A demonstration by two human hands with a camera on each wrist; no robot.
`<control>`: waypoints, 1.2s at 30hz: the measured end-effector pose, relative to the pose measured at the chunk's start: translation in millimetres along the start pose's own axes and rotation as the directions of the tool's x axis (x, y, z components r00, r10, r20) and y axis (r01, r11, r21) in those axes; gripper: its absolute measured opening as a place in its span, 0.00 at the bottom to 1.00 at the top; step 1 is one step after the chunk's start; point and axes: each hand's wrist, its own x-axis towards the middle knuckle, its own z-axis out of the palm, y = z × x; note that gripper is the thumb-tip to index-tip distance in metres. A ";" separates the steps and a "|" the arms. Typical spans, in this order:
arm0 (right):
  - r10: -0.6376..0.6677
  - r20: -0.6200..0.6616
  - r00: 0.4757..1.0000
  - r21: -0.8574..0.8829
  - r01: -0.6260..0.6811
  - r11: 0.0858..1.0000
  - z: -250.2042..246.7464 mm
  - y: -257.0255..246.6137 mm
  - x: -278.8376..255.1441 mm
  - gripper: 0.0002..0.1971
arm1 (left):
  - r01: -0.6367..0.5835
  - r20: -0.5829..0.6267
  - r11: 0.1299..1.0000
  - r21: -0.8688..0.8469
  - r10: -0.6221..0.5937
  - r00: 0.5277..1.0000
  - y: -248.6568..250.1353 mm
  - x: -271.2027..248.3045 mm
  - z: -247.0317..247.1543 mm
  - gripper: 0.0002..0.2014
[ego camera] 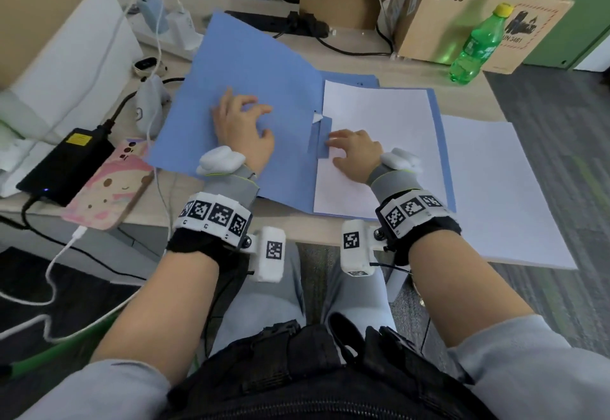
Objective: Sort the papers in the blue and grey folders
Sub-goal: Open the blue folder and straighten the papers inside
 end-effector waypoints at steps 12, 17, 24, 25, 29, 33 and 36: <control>0.117 0.024 0.993 0.058 -0.119 0.991 5.3 -15.5 -0.7 0.23 | 0.253 -0.159 0.955 -0.153 -0.277 0.948 -23.3 -6.0 -97.7 0.22; 0.114 0.038 0.993 0.091 -0.117 0.989 8.3 -20.0 -3.1 0.28 | 0.011 -0.076 0.787 -0.616 -0.074 0.994 16.4 -14.7 -108.7 0.21; 0.017 -0.043 0.999 0.132 -0.011 0.991 8.6 -18.8 -15.9 0.25 | -0.053 0.110 0.579 -0.814 0.242 0.964 71.1 -28.2 -76.5 0.38; -0.003 -0.053 0.999 0.134 0.010 0.991 8.2 -17.0 -19.0 0.24 | -0.050 0.155 0.589 -0.806 0.291 0.944 75.1 -28.9 -69.3 0.40; -0.003 -0.124 0.992 0.305 0.041 0.952 6.4 2.3 -32.9 0.20 | -0.073 0.273 0.635 -0.769 0.429 0.861 85.7 -31.7 -39.3 0.51; 0.154 -0.327 0.932 0.517 0.040 0.855 1.1 22.6 -52.0 0.14 | -0.006 0.373 0.747 -0.665 0.339 0.863 91.3 -34.4 -11.7 0.40; 0.306 -0.442 0.843 0.704 0.115 0.701 -6.0 38.0 -73.5 0.10 | -0.035 0.370 0.806 -0.591 0.309 0.876 91.8 -37.3 12.7 0.23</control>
